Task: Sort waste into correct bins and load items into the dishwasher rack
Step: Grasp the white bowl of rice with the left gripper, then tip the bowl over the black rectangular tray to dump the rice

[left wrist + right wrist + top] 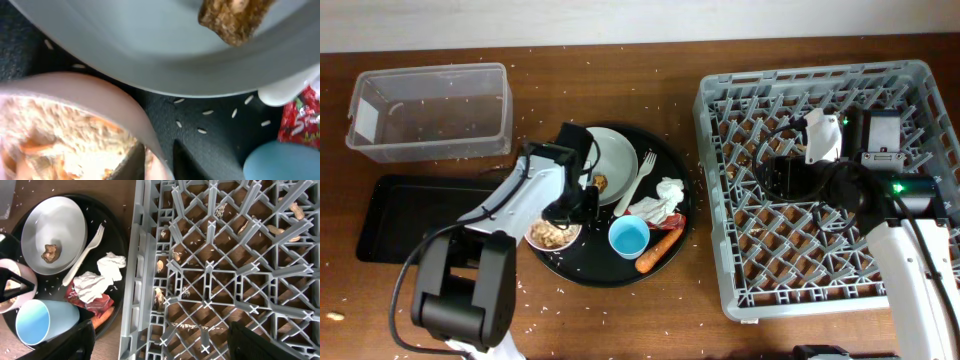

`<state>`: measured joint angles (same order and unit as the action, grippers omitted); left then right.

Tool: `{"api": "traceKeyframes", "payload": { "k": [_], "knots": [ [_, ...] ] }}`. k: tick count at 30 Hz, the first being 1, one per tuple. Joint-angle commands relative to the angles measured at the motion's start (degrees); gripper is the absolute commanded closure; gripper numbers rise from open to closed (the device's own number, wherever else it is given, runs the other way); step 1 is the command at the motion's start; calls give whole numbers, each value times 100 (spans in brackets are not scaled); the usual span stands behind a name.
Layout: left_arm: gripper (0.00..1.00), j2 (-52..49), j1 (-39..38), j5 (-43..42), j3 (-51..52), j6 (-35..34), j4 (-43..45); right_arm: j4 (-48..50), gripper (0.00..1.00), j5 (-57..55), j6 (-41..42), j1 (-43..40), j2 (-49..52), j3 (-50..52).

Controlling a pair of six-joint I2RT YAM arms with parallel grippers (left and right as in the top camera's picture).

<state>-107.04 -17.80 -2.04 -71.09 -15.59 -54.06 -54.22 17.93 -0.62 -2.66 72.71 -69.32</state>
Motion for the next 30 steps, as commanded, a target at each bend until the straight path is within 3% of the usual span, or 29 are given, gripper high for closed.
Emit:
{"api": "traceKeyframes", "payload": {
  "k": [1, 7, 13, 16, 23, 30],
  "knots": [
    [96, -63, -149, 555, 2, -175, -24, -4, 17, 28, 0, -33, 11, -66],
    [99, -61, -164, 424, -142, -173, -260, -2, 17, -59, 0, -33, 11, -66],
    [99, -61, -37, 369, -1838, -168, -1895, 2, 17, -57, 0, -33, 11, -66],
    [99, -61, 385, 20, -2487, 251, -2439, 2, 17, -59, 0, -33, 11, -66],
    [100, -63, 3141, -2767, -2605, 2317, -2544, -2, 17, -55, 2, -33, 11, -66],
    [99, -101, 5036, -5425, -1434, 3187, -1534, -404, 17, -57, 2, -33, 11, -63]
  ]
}}
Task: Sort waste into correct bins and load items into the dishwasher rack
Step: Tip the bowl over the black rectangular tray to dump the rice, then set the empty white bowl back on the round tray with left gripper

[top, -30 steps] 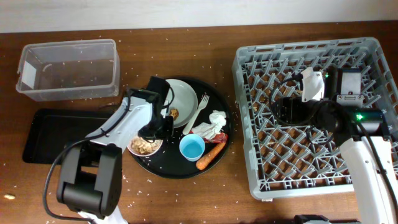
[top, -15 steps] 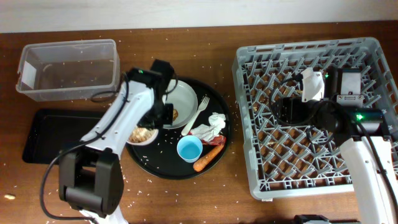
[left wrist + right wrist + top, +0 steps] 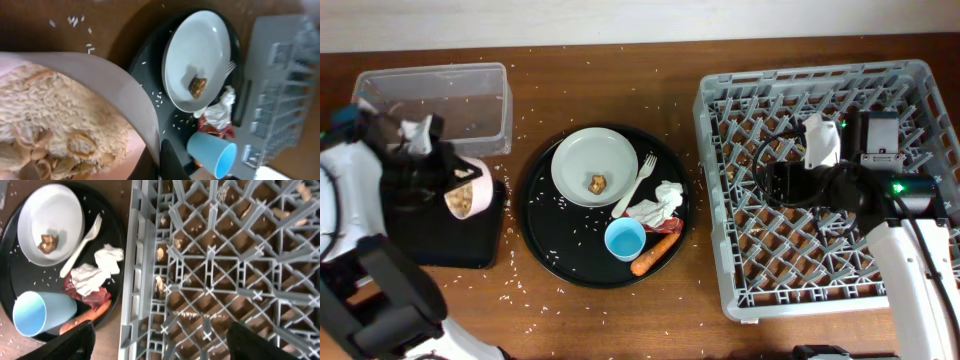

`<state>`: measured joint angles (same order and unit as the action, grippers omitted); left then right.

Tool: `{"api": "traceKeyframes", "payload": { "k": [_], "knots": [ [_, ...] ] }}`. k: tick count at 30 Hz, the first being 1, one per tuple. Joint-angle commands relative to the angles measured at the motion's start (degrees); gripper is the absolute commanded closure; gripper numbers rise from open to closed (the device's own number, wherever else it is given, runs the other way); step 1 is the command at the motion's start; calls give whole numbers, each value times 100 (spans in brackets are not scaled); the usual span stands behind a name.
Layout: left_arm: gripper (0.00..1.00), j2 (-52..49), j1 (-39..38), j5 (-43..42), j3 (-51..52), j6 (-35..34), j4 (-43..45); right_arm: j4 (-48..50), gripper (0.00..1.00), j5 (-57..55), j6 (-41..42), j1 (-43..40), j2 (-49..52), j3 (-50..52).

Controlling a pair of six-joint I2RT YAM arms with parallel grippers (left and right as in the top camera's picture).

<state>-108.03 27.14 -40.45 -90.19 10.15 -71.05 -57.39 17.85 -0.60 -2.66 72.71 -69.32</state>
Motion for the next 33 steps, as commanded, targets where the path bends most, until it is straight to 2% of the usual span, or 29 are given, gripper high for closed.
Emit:
{"api": "traceKeyframes", "payload": {
  "k": [1, 4, 7, 12, 13, 18, 20, 21, 23, 24, 25, 27, 29, 30, 33],
  "knots": [
    [100, -2, 800, -1958, 678, 699, 260, -101, 17, -46, 0, -33, 11, -61],
    [99, -81, 1639, -3324, 1379, 1362, 529, -96, 17, -46, 0, -33, 11, -61],
    [99, -116, 2240, -4022, 1888, 1377, 765, -96, 17, -46, 0, -33, 11, -61],
    [100, -116, 2693, -4911, 1993, 1370, 546, -96, 17, -46, 0, -33, 11, -61],
    [99, -116, 2706, -4975, 1993, 1056, 490, -98, 17, -46, 0, -33, 11, -61],
    [99, -114, 2739, -4975, 1993, 787, 299, -138, 17, -48, 0, -33, 11, -61],
    [100, -116, 2778, -4920, 1993, 568, 671, -155, 17, -48, -2, -33, 11, -61],
    [99, -96, 2778, -4975, 1989, 409, 310, -164, 17, -48, 0, -33, 11, -61],
    [100, -107, 2817, -4922, 1991, 520, 603, -177, 17, -48, 0, -33, 11, -61],
    [100, -96, 2822, -4975, 1991, 380, 341, -190, 18, -48, 0, -33, 11, -61],
    [99, -96, 2822, -4964, 1991, 485, 476, -199, 17, -48, 0, -33, 11, -61],
    [99, -92, 2796, -4374, 1991, 490, 610, -179, 17, -48, 0, -33, 11, -61],
    [99, -76, 2629, -4262, 1991, 501, 549, -162, 17, -48, 0, -33, 11, -61],
    [100, 24, 2382, -4251, 1980, 643, 549, -157, 17, -48, 0, -33, 11, -61],
    [100, 553, 1698, -3375, 1775, 636, 590, -157, 17, -48, -2, -33, 11, -61]
  ]
}}
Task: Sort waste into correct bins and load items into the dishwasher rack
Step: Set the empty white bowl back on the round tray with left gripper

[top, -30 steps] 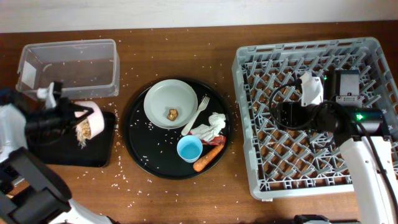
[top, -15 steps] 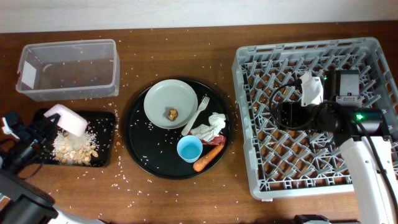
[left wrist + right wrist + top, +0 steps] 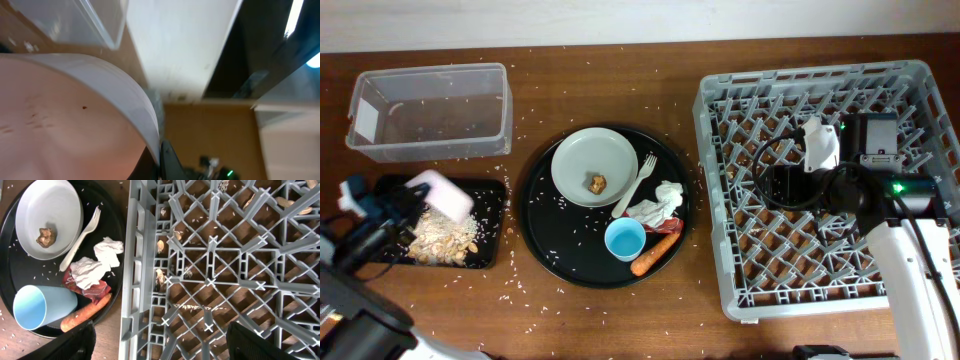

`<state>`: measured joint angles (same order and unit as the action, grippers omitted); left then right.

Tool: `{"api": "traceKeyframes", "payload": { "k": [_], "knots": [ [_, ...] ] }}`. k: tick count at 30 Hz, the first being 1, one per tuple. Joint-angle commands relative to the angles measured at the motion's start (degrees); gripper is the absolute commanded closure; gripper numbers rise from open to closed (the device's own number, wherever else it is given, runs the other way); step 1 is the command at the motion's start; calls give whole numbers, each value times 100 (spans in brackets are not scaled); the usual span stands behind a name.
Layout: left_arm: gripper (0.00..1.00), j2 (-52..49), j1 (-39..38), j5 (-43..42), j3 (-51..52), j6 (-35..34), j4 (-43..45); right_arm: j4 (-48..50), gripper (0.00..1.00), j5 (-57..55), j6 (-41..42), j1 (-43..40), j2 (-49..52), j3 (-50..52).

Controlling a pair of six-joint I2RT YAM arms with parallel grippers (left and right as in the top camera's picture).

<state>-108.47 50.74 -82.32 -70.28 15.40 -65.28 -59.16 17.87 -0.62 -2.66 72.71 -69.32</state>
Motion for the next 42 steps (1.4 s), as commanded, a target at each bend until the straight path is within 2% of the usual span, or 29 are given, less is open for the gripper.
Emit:
{"api": "traceKeyframes", "payload": {
  "k": [1, 5, 7, 9, 11, 13, 16, 19, 20, 21, 22, 24, 29, 33, 39, 41, 42],
  "knots": [
    [100, 800, -909, 1429, -404, 37, 9, 22, 17, -50, 0, -33, 11, -61],
    [99, 1797, -2455, 3646, -839, -61, 120, 22, 17, -50, 0, -33, 11, -61],
    [100, 1926, -3359, 4675, -839, -63, 120, 22, 17, -50, 0, -33, 11, -61],
    [100, 1851, -4435, 5547, -807, -140, 166, 24, 17, -50, 0, -33, 11, -61],
    [99, 1554, -5549, 6843, -774, -671, 232, 22, 17, -50, 0, -33, 11, -61],
    [100, 1222, -6166, 7635, -706, -1093, 216, 22, 17, -50, 0, -33, 11, -61],
    [100, 684, -6773, 7768, -549, -1266, 249, 22, 17, -50, 0, -33, 11, -61],
    [100, 245, -7014, 7827, -481, -1268, 109, 22, 17, -50, 0, -33, 11, -61],
    [94, 205, -7012, 7928, -481, -1322, 48, 24, 17, -50, 0, -33, 11, -61],
    [77, 197, -7007, 8026, -481, -1329, 11, 33, 17, -50, 0, -33, 11, -61],
    [51, 197, -7007, 8065, -494, -1329, 11, 48, 17, -50, 0, -33, 11, -61],
    [38, 199, -7007, 8065, -662, -1327, -13, 81, 17, -50, 2, -33, 11, -61],
    [36, 203, -7014, 8032, -2072, -1316, -772, 101, 17, -50, 2, -33, 11, -61],
    [37, 144, -7040, 6826, -2033, -756, -721, 105, 17, -50, 2, -33, 11, -61],
    [41, 133, -7608, 6817, -1521, -605, -627, 107, 17, -50, 2, -33, 11, -61],
    [48, 131, -7696, 6861, -1058, -608, -313, 105, 17, -50, 2, -33, 33, -61],
    [58, 131, -7694, 6905, -914, -610, -188, 105, 17, -50, 2, -33, 55, -61]
  ]
}}
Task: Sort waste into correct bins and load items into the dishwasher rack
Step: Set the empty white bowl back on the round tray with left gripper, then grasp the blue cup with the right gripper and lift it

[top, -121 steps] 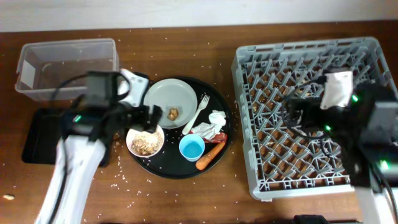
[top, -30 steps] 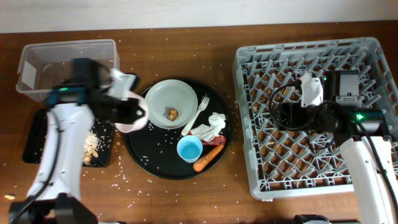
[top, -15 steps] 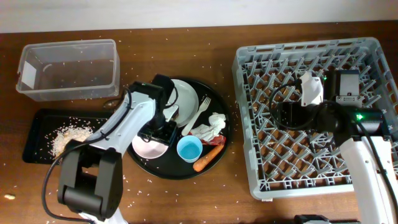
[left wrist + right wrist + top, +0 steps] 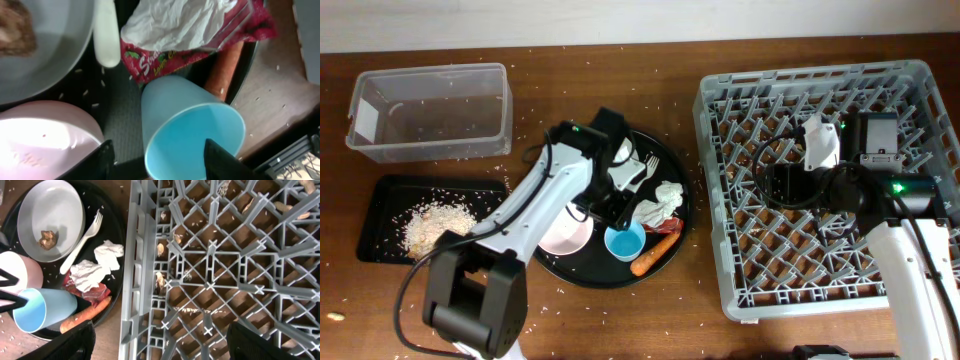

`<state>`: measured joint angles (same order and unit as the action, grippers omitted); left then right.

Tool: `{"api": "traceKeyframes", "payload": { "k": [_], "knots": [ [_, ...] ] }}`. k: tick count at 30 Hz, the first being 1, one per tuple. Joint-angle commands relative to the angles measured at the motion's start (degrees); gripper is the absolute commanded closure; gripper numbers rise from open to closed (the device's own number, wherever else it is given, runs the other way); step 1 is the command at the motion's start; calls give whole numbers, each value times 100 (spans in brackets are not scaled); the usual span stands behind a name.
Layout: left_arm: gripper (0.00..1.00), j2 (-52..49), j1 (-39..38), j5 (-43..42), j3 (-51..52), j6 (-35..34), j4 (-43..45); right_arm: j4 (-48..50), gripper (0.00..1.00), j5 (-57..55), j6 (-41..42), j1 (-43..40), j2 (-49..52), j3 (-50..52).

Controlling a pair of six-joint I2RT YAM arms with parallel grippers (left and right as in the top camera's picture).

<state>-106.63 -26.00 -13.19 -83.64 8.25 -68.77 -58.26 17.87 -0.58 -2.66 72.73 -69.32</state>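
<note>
My left gripper (image 4: 618, 215) (image 4: 160, 167) stands open over the round black tray (image 4: 590, 268), its fingers (image 4: 102, 160) either side of the blue cup (image 4: 627, 238) (image 4: 192, 125). The empty pink bowl (image 4: 565, 236) (image 4: 45, 135) sits on the tray beside the cup. Crumpled napkins (image 4: 662, 198), a red wrapper (image 4: 200, 42), a carrot (image 4: 657, 254) and a white fork (image 4: 642, 170) lie close by. The grey plate (image 4: 35, 45) holds a food scrap and is largely under the arm in the overhead view. My right gripper (image 4: 785, 182) (image 4: 162, 347) hangs open over the grey dishwasher rack (image 4: 715, 95).
A black rectangular tray (image 4: 380, 200) at the left holds a heap of rice scraps (image 4: 430, 225). A clear plastic bin (image 4: 430, 110) stands behind it. Rice grains are scattered over the wooden table. Peanuts and grains lie under the rack (image 4: 215, 270).
My left gripper held the pink bowl tipped over the black rectangular tray. Now the bowl sits empty on the round tray, let go, and the gripper is open around the blue cup.
My left gripper was shut on the full pink bowl on the round tray. Then it held the bowl over the rectangular tray, then tipped, with the food heaped in that tray. Now the empty bowl is back on the round tray. The right arm stayed over the rack.
</note>
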Motion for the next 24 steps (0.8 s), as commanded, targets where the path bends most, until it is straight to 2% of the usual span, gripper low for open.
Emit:
{"api": "traceKeyframes", "payload": {
  "k": [1, 2, 4, 5, 8, 11, 13, 15, 18, 21, 24],
  "knots": [
    [73, -52, -20, 111, 501, 76, 260, 15, 17, -48, -2, -33, 90, -61],
    [84, -52, -20, 269, 507, 4, 308, 15, 17, -48, -2, -33, 129, -61],
    [96, -52, -20, 446, 507, -114, 431, 13, 17, -48, -2, -33, 229, -61],
    [99, -50, -20, 444, 507, -114, 479, 13, 17, -46, 0, -33, 260, -61],
    [100, -50, 35, 118, 157, -199, 337, 35, 20, 208, 0, -33, 251, -96],
    [100, -50, 398, -1150, -1187, -81, -190, 505, 20, 1700, 0, -33, 249, -177],
    [100, -50, 881, -2280, -1910, -81, -160, 1222, 19, 2577, 179, -33, 256, -177],
    [100, -61, 1416, -4000, -2017, -87, 470, 2339, 9, 2988, 826, -31, 289, -173],
    [100, -188, 1722, -5654, -2017, -90, 1178, 3624, 1, 3676, 1213, 20, 420, -173],
    [100, -256, 1818, -6631, -2017, -118, 1633, 4741, 1, 4116, 1333, 387, 748, -173],
    [100, -256, 1818, -6913, -2017, -243, 1838, 5335, 1, 4542, 1333, 844, 1211, -173]
  ]
}}
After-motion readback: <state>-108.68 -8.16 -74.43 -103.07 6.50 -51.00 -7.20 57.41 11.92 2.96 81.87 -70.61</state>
